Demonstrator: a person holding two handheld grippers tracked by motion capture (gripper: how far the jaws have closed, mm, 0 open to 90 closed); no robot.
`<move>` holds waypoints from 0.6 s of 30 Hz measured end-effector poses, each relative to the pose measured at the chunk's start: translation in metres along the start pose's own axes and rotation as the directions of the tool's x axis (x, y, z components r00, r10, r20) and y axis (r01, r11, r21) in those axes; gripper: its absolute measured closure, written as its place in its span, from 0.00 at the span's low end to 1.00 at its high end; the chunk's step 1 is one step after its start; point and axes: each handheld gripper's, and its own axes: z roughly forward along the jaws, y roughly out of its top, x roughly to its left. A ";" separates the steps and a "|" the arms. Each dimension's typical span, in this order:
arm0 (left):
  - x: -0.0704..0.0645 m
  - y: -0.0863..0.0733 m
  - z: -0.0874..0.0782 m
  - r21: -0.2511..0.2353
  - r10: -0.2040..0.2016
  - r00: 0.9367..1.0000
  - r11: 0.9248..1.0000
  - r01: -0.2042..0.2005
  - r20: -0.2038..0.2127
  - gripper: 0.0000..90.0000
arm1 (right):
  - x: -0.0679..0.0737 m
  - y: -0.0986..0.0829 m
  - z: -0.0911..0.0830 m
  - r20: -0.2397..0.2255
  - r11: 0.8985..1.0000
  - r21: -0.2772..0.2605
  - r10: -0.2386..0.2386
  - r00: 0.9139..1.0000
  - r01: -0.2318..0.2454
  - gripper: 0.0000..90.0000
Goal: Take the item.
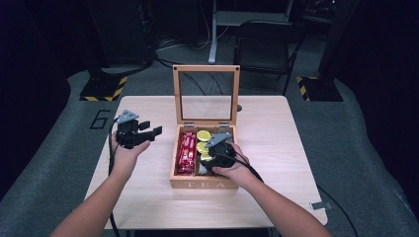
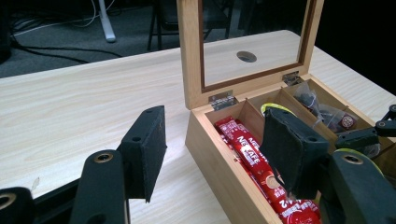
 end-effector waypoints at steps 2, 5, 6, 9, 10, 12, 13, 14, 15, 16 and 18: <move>0.000 0.000 0.000 -0.004 0.001 1.000 1.000 -0.001 -0.002 0.45 | 0.000 0.000 0.000 -0.001 1.000 0.000 -0.006 1.000 0.006 0.40; -0.001 0.000 0.001 0.000 0.002 1.000 1.000 -0.002 -0.002 0.45 | 0.000 0.000 -0.001 0.000 1.000 -0.003 -0.008 1.000 0.008 0.41; -0.001 0.000 0.001 -0.001 0.000 1.000 1.000 0.000 -0.004 0.45 | 0.001 0.001 -0.002 -0.004 1.000 -0.004 0.005 1.000 -0.005 0.41; -0.001 0.000 0.001 0.000 0.001 1.000 1.000 -0.001 -0.005 0.45 | 0.000 0.001 -0.003 -0.009 1.000 -0.019 0.004 1.000 -0.004 0.41; -0.001 0.000 0.001 0.000 0.001 1.000 1.000 -0.001 -0.005 0.45 | 0.000 0.001 -0.003 -0.003 1.000 -0.030 0.000 1.000 0.000 0.41; -0.001 0.000 0.001 0.000 0.002 1.000 1.000 -0.002 -0.005 0.45 | 0.001 0.002 -0.006 -0.015 0.999 -0.028 0.015 1.000 -0.016 0.41; -0.001 0.000 0.001 0.000 0.000 1.000 1.000 0.000 -0.006 0.45 | 0.001 0.003 -0.007 -0.015 0.999 -0.032 0.016 1.000 -0.016 0.41; -0.001 0.000 0.001 0.000 0.000 1.000 1.000 0.000 -0.006 0.45 | 0.000 0.003 -0.008 -0.015 0.999 -0.034 0.004 1.000 -0.005 0.41; -0.001 0.000 0.001 0.000 0.000 1.000 1.000 0.000 -0.006 0.45 | 0.000 0.003 -0.008 -0.015 0.999 -0.034 0.004 1.000 -0.005 0.41; -0.001 0.000 0.001 0.001 0.001 1.000 1.000 -0.001 -0.006 0.45 | 0.000 0.003 -0.009 -0.016 0.999 -0.037 0.015 1.000 -0.016 0.41; -0.002 0.001 0.001 -0.001 0.005 1.000 1.000 -0.005 -0.006 0.45 | -0.001 0.004 -0.012 -0.011 0.999 -0.045 0.023 1.000 -0.024 0.41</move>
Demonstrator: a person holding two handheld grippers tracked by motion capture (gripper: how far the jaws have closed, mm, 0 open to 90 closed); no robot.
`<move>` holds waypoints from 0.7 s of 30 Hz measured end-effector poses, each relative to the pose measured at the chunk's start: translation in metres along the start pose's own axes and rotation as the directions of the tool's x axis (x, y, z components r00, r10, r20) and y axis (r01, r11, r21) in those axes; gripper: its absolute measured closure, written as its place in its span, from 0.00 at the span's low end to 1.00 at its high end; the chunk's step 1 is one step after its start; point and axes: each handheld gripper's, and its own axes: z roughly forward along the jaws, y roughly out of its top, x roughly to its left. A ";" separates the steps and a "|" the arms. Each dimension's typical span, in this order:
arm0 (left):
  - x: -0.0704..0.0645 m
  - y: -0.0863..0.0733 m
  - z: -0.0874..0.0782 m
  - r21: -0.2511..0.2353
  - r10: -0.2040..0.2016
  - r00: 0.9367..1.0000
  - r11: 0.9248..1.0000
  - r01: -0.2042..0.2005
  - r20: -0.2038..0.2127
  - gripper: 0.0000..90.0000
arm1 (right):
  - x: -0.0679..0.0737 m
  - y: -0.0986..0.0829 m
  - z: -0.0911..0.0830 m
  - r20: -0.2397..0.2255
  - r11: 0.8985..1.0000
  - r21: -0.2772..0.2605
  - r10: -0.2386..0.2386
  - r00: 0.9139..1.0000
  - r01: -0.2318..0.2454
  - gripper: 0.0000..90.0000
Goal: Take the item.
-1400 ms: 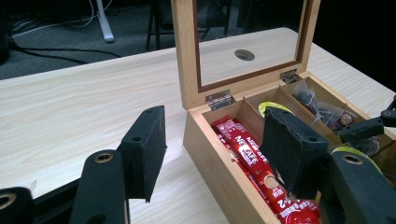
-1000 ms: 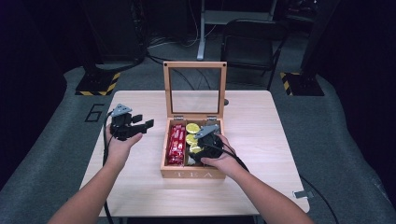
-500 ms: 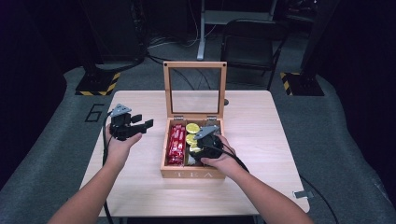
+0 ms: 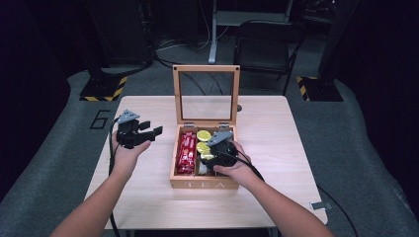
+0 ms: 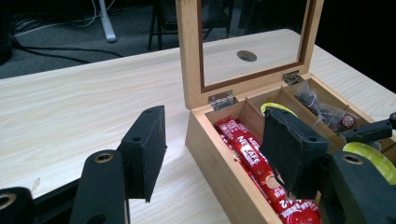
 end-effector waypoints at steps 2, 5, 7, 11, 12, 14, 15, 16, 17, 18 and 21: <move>0.000 0.001 0.000 0.004 0.003 1.000 1.000 -0.003 0.002 0.45 | 0.000 0.001 -0.001 -0.003 1.000 0.004 0.000 1.000 0.000 0.41; -0.002 0.002 0.000 -0.001 0.003 1.000 1.000 -0.003 0.000 0.45 | -0.001 0.004 -0.005 0.001 1.000 -0.002 -0.005 1.000 0.005 0.41; -0.002 0.003 0.000 -0.001 0.006 1.000 1.000 -0.006 0.001 0.45 | -0.002 0.005 -0.006 -0.001 1.000 -0.002 -0.015 1.000 0.015 0.41; -0.002 0.003 0.000 0.000 0.005 1.000 1.000 -0.005 0.001 0.45 | -0.003 0.008 -0.013 0.008 1.000 -0.016 0.003 1.000 -0.003 0.41; -0.002 0.003 0.000 0.000 0.005 1.000 1.000 -0.005 0.001 0.45 | -0.003 0.008 -0.013 0.008 1.000 -0.016 0.003 1.000 -0.003 0.41; -0.002 0.003 0.000 0.002 0.004 1.000 1.000 -0.004 0.002 0.45 | -0.007 0.008 -0.017 0.010 0.999 -0.031 0.019 1.000 -0.019 0.41; -0.002 0.003 0.000 0.005 0.005 1.000 1.000 -0.005 0.003 0.45 | -0.007 0.008 -0.017 0.010 0.999 -0.031 0.019 1.000 -0.019 0.41; -0.002 0.003 0.001 0.002 0.006 1.000 1.000 -0.006 0.001 0.45 | -0.008 0.007 -0.018 0.012 1.000 -0.027 0.015 1.000 -0.015 0.41; -0.002 0.003 0.001 0.003 0.007 1.000 1.000 -0.007 0.003 0.45 | -0.010 0.007 -0.019 0.018 0.999 -0.033 0.021 1.000 -0.020 0.41; -0.002 0.003 0.001 0.005 0.007 1.000 1.000 -0.007 0.001 0.45 | -0.013 0.006 -0.022 0.024 0.999 -0.036 0.026 0.999 -0.025 0.41; -0.003 0.004 0.002 0.005 0.005 1.000 1.000 -0.005 0.001 0.45 | -0.017 0.005 -0.025 0.033 0.998 -0.044 0.041 0.999 -0.040 0.41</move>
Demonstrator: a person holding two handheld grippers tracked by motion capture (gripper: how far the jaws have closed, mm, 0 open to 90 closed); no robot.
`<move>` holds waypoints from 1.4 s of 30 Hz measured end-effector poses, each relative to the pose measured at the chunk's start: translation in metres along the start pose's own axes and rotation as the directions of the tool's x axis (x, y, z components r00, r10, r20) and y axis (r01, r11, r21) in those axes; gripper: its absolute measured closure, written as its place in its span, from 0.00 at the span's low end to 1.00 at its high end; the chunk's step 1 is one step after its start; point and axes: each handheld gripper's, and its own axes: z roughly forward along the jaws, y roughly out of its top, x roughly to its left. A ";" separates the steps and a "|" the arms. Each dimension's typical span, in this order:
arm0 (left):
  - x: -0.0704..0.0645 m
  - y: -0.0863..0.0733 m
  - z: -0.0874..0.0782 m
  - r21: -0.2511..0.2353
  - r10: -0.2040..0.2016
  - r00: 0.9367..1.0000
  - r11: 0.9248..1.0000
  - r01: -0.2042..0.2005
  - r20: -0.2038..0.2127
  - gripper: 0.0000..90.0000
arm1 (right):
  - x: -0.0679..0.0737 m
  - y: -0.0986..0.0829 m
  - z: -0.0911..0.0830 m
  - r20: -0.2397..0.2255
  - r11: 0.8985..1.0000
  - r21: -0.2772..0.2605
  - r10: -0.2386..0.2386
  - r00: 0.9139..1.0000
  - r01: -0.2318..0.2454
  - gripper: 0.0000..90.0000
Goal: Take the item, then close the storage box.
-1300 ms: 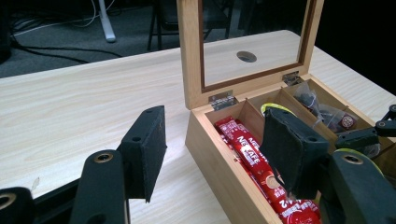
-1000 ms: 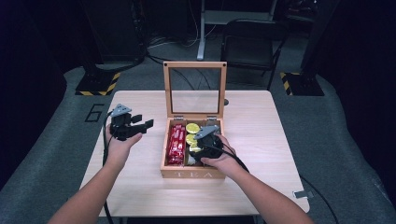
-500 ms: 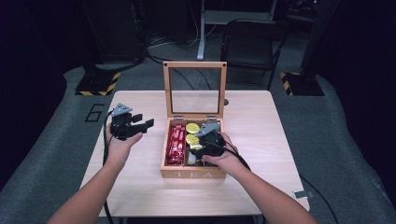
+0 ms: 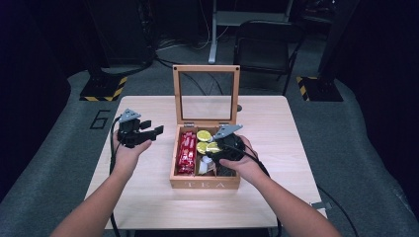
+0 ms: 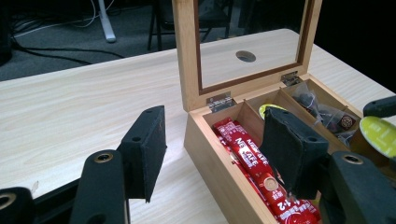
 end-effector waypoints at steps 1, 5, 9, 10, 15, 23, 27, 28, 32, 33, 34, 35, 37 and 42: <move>0.000 0.000 0.000 0.000 0.000 1.000 1.000 0.000 -0.001 0.45 | -0.002 0.000 -0.001 0.005 1.000 -0.001 0.005 1.000 -0.005 0.41; -0.002 0.002 0.002 0.000 0.003 1.000 1.000 -0.003 0.002 0.45 | -0.010 0.000 -0.008 0.030 1.000 -0.007 0.006 1.000 -0.006 0.41; -0.003 0.002 0.003 0.005 0.004 1.000 1.000 -0.004 0.007 0.45 | -0.017 -0.002 -0.015 0.055 1.000 -0.007 0.022 0.998 -0.022 0.41; -0.003 0.001 0.004 0.007 0.011 1.000 1.000 -0.011 0.009 0.45 | -0.021 -0.003 -0.018 0.068 0.999 -0.006 0.032 0.997 -0.032 0.41; -0.003 0.000 0.005 0.006 0.004 1.000 1.000 -0.004 0.005 0.45 | -0.028 -0.006 -0.022 0.089 0.999 -0.009 0.032 0.995 -0.032 0.41; -0.004 0.000 0.007 0.014 0.009 1.000 1.000 -0.009 0.007 0.45 | -0.050 -0.012 -0.030 0.144 0.998 -0.009 0.066 0.987 -0.065 0.41; -0.004 -0.001 0.009 0.014 0.003 1.000 1.000 -0.003 0.006 0.45 | -0.060 -0.016 -0.035 0.169 0.996 -0.011 0.093 0.981 -0.093 0.41; -0.005 -0.001 0.009 0.013 0.004 1.000 1.000 -0.004 0.007 0.45 | -0.060 -0.016 -0.035 0.169 0.996 -0.011 0.093 0.981 -0.093 0.41; -0.006 0.000 0.008 0.017 0.008 1.000 1.000 -0.008 0.009 0.45 | -0.072 -0.022 -0.039 0.204 0.994 -0.013 0.110 0.973 -0.110 0.41; -0.006 0.000 0.008 0.017 0.008 1.000 1.000 -0.008 0.009 0.45 | -0.072 -0.022 -0.039 0.204 0.994 -0.013 0.110 0.973 -0.110 0.41; -0.006 0.000 0.008 0.017 0.012 1.000 1.000 -0.012 0.007 0.45 | -0.073 -0.023 -0.040 0.212 0.992 -0.013 0.127 0.969 -0.127 0.41; -0.006 -0.001 0.007 0.015 0.011 1.000 1.000 -0.011 0.008 0.45 | -0.076 -0.024 -0.041 0.220 0.991 -0.012 0.131 0.967 -0.132 0.41; -0.006 -0.001 0.007 0.015 0.010 1.000 1.000 -0.010 0.006 0.45 | -0.080 -0.027 -0.043 0.236 0.989 -0.018 0.146 0.961 -0.146 0.41; -0.005 -0.001 0.007 0.018 0.005 1.000 1.000 -0.005 0.004 0.45 | -0.092 -0.035 -0.048 0.275 0.983 -0.016 0.181 0.944 -0.184 0.41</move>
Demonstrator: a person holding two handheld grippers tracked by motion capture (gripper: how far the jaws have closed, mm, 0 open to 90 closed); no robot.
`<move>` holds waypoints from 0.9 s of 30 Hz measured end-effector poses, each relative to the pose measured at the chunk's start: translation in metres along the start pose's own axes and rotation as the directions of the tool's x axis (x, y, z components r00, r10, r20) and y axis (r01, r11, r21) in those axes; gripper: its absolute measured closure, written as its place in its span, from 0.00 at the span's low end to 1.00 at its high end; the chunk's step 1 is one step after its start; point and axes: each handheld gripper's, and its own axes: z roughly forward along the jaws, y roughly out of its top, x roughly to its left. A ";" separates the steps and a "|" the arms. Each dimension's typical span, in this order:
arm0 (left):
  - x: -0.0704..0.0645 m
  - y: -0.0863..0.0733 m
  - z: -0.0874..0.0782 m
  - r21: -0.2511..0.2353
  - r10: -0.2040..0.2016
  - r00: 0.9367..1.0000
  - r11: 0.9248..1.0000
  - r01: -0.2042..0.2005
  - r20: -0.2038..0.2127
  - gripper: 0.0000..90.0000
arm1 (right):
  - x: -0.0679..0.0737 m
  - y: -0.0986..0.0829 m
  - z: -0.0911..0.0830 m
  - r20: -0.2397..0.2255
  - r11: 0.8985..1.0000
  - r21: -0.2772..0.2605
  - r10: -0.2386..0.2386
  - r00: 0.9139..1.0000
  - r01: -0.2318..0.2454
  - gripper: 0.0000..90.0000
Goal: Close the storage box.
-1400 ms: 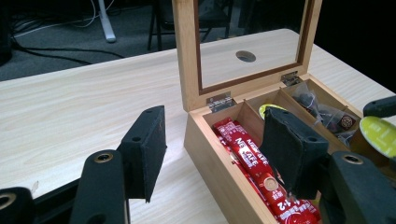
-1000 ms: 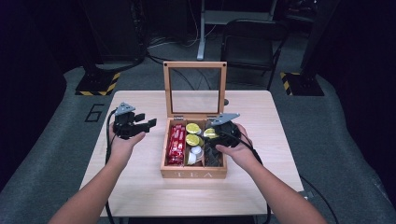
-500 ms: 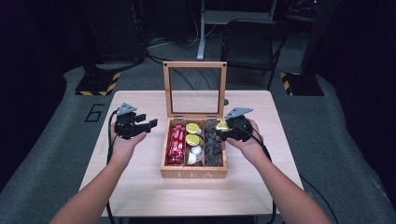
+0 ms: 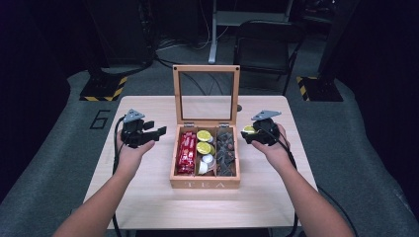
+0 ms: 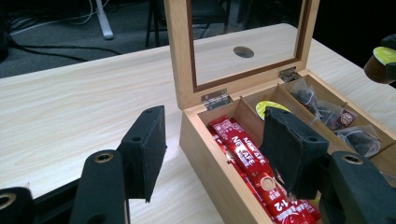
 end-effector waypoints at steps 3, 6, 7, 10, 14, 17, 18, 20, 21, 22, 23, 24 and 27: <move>0.000 0.000 0.001 -0.001 0.002 1.000 1.000 -0.002 0.000 0.45 | -0.008 -0.003 0.000 0.029 1.000 0.004 0.014 0.999 -0.015 0.41; -0.001 0.000 0.001 0.003 0.006 1.000 1.000 -0.006 0.003 0.45 | -0.018 -0.008 -0.001 0.058 0.999 0.016 0.028 0.998 -0.029 0.41; -0.001 0.000 0.001 0.003 0.005 1.000 1.000 -0.005 0.004 0.45 | -0.020 -0.009 -0.002 0.064 0.999 0.022 0.033 0.997 -0.035 0.41; -0.001 0.000 0.001 0.003 0.005 1.000 1.000 -0.005 0.004 0.45 | -0.024 -0.011 -0.002 0.076 0.999 0.021 0.036 0.996 -0.038 0.41; -0.001 -0.001 0.002 0.001 0.002 1.000 1.000 -0.002 0.000 0.45 | -0.029 -0.017 -0.001 0.088 0.998 0.031 0.052 0.995 -0.055 0.41; -0.001 -0.001 0.002 0.002 0.003 1.000 1.000 -0.003 0.001 0.45 | -0.033 -0.024 0.000 0.106 0.997 0.043 0.062 0.992 -0.067 0.41; -0.001 -0.001 0.002 0.002 0.003 1.000 1.000 -0.003 0.001 0.45 | -0.034 -0.025 0.000 0.105 0.996 0.046 0.071 0.992 -0.076 0.41; -0.001 -0.002 0.002 0.004 0.004 1.000 1.000 -0.004 0.003 0.45 | -0.037 -0.029 0.001 0.118 0.994 0.050 0.090 0.989 -0.096 0.41; -0.001 -0.002 0.002 0.007 0.006 1.000 1.000 -0.006 0.003 0.45 | -0.038 -0.030 0.000 0.122 0.994 0.048 0.091 0.988 -0.098 0.41; -0.001 -0.002 0.002 0.006 0.006 1.000 1.000 -0.006 0.003 0.45 | -0.038 -0.030 0.000 0.122 0.994 0.048 0.091 0.988 -0.098 0.41; -0.002 -0.002 0.002 0.006 0.005 1.000 1.000 -0.005 0.002 0.45 | -0.041 -0.035 0.000 0.123 0.993 0.052 0.096 0.988 -0.103 0.41; -0.002 -0.002 0.002 0.010 0.006 1.000 1.000 -0.006 0.003 0.45 | -0.041 -0.035 0.000 0.123 0.993 0.052 0.096 0.988 -0.103 0.41; -0.002 -0.003 0.003 0.007 0.005 1.000 1.000 -0.005 0.003 0.45 | -0.048 -0.043 -0.001 0.146 0.991 0.053 0.118 0.982 -0.126 0.41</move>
